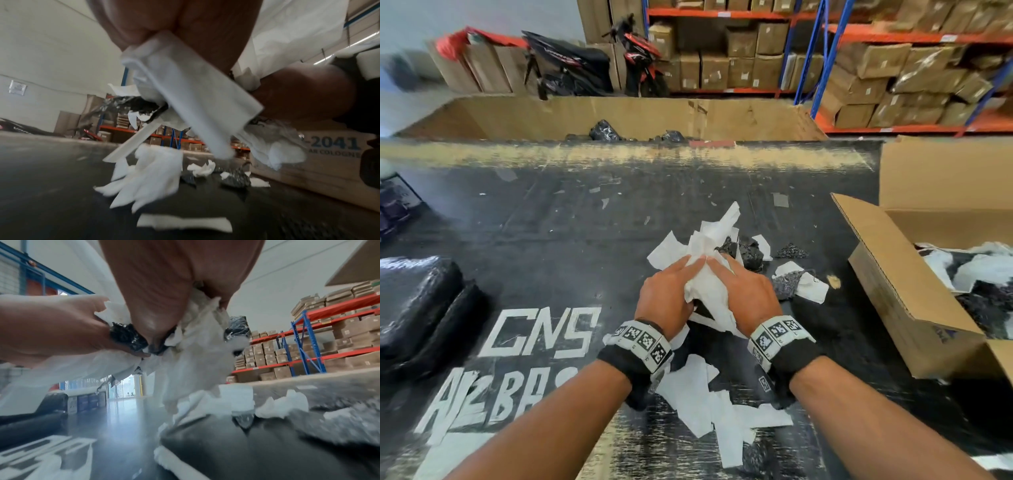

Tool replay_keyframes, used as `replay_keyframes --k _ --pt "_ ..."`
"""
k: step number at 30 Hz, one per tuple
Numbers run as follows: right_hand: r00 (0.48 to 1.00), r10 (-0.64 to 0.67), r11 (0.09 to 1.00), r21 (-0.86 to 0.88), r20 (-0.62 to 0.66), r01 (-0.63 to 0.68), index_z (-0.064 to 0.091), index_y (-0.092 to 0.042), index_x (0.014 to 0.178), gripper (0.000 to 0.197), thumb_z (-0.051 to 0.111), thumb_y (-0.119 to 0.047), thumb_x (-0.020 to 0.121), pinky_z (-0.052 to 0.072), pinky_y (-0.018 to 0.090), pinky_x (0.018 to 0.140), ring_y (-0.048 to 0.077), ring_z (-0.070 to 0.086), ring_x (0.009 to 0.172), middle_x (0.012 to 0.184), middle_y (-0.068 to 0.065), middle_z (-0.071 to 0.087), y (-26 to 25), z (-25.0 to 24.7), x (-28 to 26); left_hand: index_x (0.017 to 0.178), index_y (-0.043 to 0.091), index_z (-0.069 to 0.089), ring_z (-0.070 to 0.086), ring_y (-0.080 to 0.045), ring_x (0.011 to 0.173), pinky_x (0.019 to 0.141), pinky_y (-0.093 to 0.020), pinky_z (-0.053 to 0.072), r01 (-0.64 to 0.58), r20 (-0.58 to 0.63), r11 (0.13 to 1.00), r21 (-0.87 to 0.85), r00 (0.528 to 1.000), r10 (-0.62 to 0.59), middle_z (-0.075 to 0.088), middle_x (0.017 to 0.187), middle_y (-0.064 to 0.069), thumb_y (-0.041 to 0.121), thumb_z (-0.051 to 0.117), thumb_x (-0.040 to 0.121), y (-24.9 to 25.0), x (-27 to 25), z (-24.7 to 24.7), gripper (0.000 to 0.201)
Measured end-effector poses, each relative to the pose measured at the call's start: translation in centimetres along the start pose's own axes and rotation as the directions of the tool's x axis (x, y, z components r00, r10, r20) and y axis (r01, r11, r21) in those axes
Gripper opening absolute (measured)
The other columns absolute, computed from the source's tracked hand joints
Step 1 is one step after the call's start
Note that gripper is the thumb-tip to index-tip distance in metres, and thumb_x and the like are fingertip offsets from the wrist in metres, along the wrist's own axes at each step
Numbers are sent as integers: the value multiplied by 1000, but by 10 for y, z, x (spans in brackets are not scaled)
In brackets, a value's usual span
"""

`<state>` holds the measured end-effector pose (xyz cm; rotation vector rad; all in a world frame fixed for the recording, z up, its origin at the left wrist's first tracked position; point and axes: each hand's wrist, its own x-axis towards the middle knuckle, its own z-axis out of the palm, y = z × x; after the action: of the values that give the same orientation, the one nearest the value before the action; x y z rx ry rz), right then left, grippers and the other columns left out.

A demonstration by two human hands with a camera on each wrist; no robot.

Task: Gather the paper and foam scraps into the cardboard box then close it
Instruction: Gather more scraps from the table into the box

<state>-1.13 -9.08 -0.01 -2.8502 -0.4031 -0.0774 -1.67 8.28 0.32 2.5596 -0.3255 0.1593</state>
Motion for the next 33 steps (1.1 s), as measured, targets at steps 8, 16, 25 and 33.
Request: replay_keyframes --k 8,16,25,33 --pt "990 -103 995 -1 -95 103 28 -27 154 65 57 -25 96 51 47 95 36 60 114 161 2 27 -16 -54 -17 139 34 60 61 -15 124 102 -15 33 -44 -227 999 18 973 47 58 144 9 3 72 83 36 -20 -38 65" --pt "931 -275 957 25 -239 289 46 -22 146 69 74 -18 83 60 45 77 35 70 93 151 6 45 -5 -79 -77 138 32 62 65 -13 119 103 -19 40 25 -365 996 81 931 7 63 139 9 3 80 77 103 -87 -44 70" --pt "845 -346 919 36 -407 394 58 -16 138 68 81 -7 74 60 40 66 34 73 82 139 12 58 27 -127 -162 136 32 64 60 -9 125 107 -16 38 33 -461 996 78 888 7 61 140 5 2 79 77 199 -146 -41 68" --pt "815 -246 953 25 -525 303 55 -20 141 71 78 -2 77 61 47 68 37 72 85 142 8 56 94 -186 -205 134 30 66 63 -8 122 103 -33 52 -173 -490 985 30 856 165 64 137 6 -3 79 73 287 -128 -30 70"
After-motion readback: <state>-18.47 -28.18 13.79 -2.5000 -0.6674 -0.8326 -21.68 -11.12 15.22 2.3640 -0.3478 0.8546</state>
